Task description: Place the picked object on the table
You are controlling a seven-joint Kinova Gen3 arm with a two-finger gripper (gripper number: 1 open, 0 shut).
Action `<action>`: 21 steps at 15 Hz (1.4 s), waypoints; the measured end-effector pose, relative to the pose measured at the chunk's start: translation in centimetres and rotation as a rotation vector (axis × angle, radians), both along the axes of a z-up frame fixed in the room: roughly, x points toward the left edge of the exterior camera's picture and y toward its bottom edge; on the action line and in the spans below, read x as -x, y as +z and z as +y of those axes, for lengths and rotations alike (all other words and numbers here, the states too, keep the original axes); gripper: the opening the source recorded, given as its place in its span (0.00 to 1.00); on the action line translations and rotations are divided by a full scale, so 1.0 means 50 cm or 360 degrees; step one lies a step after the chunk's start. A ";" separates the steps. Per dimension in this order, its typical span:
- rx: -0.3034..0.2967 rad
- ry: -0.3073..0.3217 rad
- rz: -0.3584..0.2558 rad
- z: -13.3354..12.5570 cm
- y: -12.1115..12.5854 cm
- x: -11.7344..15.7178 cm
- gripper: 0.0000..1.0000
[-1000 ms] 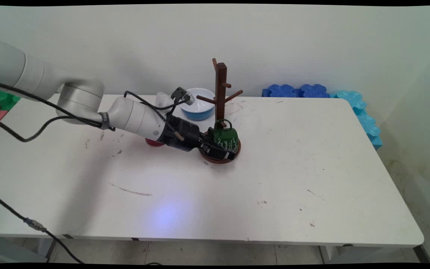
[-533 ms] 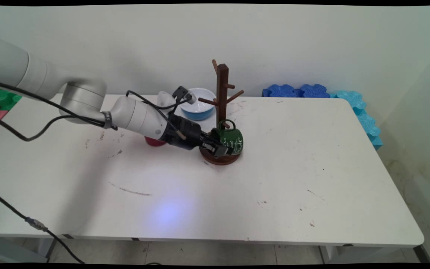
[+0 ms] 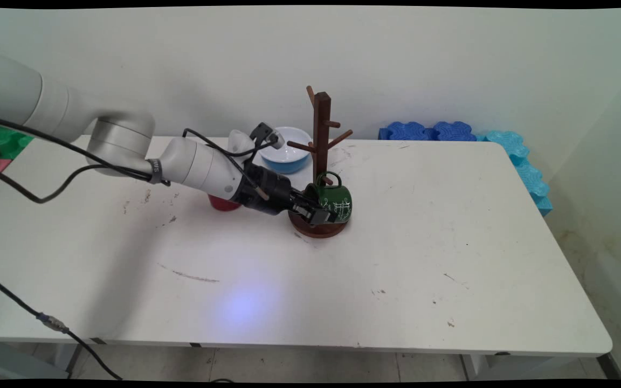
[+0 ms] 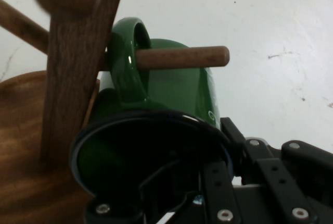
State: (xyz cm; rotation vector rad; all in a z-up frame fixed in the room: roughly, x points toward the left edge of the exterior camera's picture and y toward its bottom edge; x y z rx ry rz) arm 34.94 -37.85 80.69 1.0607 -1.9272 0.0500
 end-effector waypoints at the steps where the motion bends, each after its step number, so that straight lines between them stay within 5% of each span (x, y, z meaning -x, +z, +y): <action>1: 0.0004 -0.0006 -0.0005 0.000 0.001 0.000 0.00; 21: 0.0125 -0.0181 -0.0133 0.011 0.020 -0.004 0.00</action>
